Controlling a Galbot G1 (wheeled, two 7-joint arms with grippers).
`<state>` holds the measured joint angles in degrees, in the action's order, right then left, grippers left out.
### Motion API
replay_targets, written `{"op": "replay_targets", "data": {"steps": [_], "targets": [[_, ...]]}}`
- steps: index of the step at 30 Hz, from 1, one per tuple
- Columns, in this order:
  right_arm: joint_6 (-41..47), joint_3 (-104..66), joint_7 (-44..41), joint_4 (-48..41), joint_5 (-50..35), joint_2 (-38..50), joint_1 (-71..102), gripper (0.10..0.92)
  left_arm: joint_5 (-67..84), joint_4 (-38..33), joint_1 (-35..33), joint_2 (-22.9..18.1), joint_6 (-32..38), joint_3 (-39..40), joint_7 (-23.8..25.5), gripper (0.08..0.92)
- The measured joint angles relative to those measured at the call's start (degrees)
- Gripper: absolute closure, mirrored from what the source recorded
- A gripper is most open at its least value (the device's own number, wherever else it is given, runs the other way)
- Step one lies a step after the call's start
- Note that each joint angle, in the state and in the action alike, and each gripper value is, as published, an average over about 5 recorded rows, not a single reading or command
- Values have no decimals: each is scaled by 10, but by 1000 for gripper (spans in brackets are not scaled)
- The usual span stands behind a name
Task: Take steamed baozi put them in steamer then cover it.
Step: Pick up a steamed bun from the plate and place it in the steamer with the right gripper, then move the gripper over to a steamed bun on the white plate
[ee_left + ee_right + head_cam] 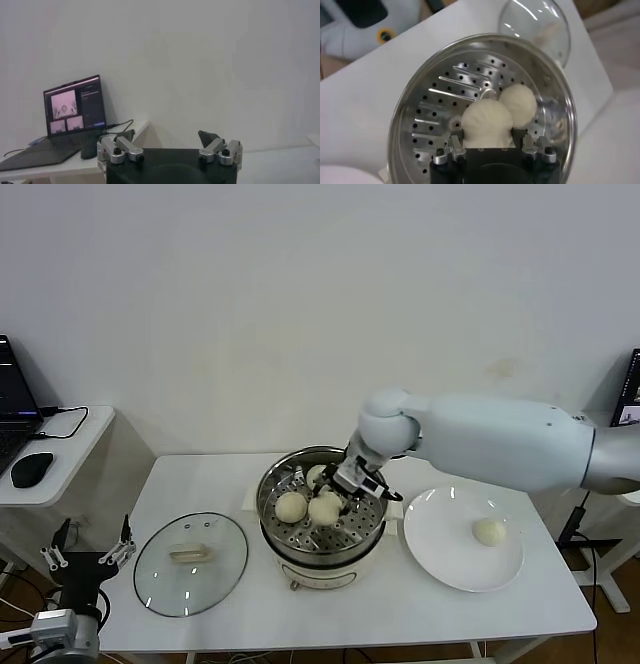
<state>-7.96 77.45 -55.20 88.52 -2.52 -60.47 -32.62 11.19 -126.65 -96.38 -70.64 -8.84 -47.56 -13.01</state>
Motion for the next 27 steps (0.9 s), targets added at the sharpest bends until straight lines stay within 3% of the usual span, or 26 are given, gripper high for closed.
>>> {"op": "replay_targets", "data": {"steps": [11, 20, 27], "targets": [[-53, 19, -14, 8, 25, -9, -2, 409, 1, -1, 0, -4, 1, -2, -1, 177], [-66, 19, -18, 9, 27, -2, -10, 228, 1, 0, 1, -2, 1, -1, -1, 177], [-51, 4, -30, 14, 9, 24, -34, 203, 4, -1, 3, 6, 1, -5, 0, 177]]}}
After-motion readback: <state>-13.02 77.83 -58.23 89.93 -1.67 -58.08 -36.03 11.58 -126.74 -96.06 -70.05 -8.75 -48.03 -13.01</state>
